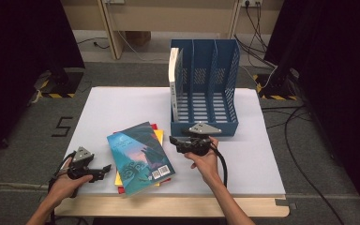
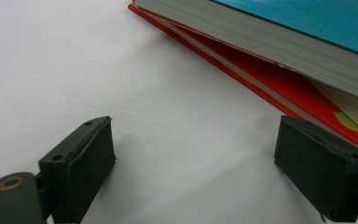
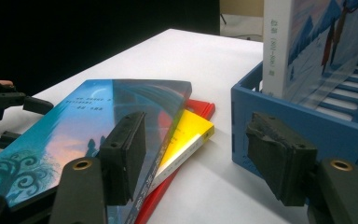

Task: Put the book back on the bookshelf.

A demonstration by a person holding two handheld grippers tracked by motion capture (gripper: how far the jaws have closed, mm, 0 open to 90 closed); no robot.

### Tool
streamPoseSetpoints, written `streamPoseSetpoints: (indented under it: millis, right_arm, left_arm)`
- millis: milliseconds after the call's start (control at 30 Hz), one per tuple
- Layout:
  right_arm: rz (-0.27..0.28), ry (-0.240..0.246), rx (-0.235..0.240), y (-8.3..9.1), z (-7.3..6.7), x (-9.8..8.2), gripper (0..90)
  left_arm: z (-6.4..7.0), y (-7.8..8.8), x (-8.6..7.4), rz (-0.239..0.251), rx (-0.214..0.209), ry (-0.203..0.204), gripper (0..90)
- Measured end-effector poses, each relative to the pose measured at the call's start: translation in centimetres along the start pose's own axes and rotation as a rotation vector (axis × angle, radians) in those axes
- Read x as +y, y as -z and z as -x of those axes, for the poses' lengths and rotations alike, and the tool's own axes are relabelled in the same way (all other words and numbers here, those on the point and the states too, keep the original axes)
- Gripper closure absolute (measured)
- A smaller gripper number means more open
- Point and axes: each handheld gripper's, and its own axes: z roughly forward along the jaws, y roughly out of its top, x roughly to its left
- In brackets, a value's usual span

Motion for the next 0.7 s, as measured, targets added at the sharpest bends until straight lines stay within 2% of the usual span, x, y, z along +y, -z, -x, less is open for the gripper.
streamPoseSetpoints:
  millis: [233, 333, 433, 500, 700]
  right_arm:
    - [-0.035, -0.005, 0.031, -0.8, -0.5, -0.7, 37.7]
    - [-0.056, -0.001, 0.039, -1.3, -0.7, -1.1, 37.3]
    - [-0.069, -0.012, 0.058, -1.6, -0.9, -1.3, 36.9]
    - [-0.076, -0.024, 0.064, -1.8, -0.9, -1.4, 36.5]
    - [-0.107, -0.017, 0.074, -2.4, -1.2, -1.8, 36.2]
  left_arm:
    - [-0.1, 0.1, 0.1, 0.003, 0.006, 0.031, 14.4]
    - [-0.3, 0.2, 0.3, 0.020, 0.029, 0.066, 14.5]
    - [-0.8, 0.5, 0.5, 0.055, 0.055, 0.124, 14.5]
    - [-0.9, 0.6, 0.5, 0.064, 0.051, 0.155, 14.5]
    - [0.0, 0.7, 0.8, 0.060, 0.019, 0.140, 14.5]
